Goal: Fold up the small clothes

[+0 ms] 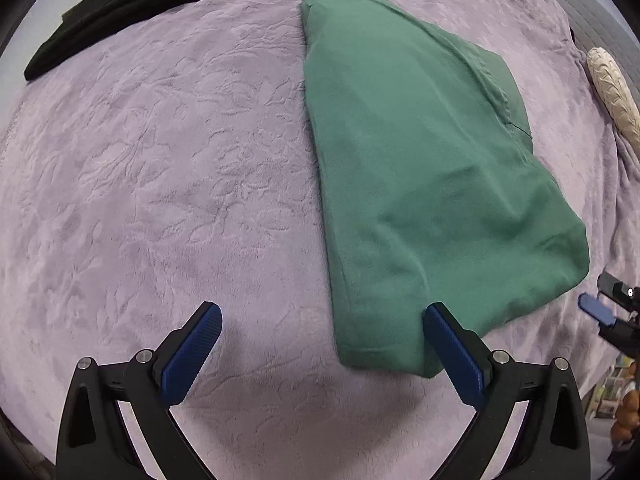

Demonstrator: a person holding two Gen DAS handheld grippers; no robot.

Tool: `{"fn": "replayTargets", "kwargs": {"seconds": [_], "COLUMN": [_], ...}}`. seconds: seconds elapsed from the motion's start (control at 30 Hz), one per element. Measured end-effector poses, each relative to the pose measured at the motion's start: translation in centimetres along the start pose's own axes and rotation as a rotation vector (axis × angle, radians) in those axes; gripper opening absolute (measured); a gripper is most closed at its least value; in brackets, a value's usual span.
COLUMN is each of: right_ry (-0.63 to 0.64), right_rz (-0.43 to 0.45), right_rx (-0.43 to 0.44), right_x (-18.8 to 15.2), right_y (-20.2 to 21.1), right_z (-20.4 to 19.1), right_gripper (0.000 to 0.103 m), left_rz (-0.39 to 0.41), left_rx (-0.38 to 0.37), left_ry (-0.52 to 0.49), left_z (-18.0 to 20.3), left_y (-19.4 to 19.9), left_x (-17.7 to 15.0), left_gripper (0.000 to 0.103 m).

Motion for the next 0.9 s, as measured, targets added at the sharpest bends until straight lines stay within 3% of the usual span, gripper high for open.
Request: {"fn": "replayTargets", "kwargs": {"seconds": [0.13,0.3,0.33,0.37,0.47,0.63,0.73,0.8,0.9], "right_ry": [-0.038,-0.114,-0.112,-0.117,-0.126,-0.153,-0.149,-0.086,0.084], "right_rz": [-0.089,-0.107,-0.104,-0.107,-0.084,-0.134,-0.169,-0.217,-0.196], "right_rx": [0.173,0.259,0.258,0.267,0.302,0.273,0.224,0.181,0.102], "right_x": [-1.8,-2.3,-2.4,-2.4,-2.6,-4.6,-4.6,-4.6,-4.1], "right_y": [-6.2,-12.3,-12.7,-13.1,-13.2,-15.0,-14.9,-13.8,-9.8], "right_z": [-2.9,-5.1,-5.5,-6.0,-7.1,-6.8,-6.6,-7.0,-7.7], "right_gripper": [0.058,0.058,0.046,0.019,0.017,0.016,0.021,0.023,0.023], "left_rz": [-0.029,-0.005,0.002,0.009,0.038,0.016,-0.001,0.003,-0.005], "left_rx": [-0.005,0.003,0.0,-0.005,-0.026,-0.016,0.041,0.027,0.018], "left_ry": [0.071,0.076,0.07,0.066,0.053,0.022,-0.045,-0.037,-0.028], "left_z": [-2.3,-3.5,-3.4,-3.5,-3.4,-2.2,-1.4,-1.4,-1.7], "left_y": [-0.2,1.0,1.4,1.8,2.9,1.6,-0.7,-0.8,-0.8], "left_x": [-0.2,-0.1,0.1,0.2,0.5,0.1,-0.7,-0.9,-0.7], "left_gripper": [0.101,0.101,0.101,0.101,0.101,0.101,0.102,0.102,0.102]}}
Point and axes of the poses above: each gripper's, at about its wrist camera, not at the fingertips, and y roughly against the way its jaws point, z to its right, x to its top, the point moved 4 cm from there along -y, roughly the way its jaws point, and after that the axes turned 13 degrees about y, right-handed, at the moved point
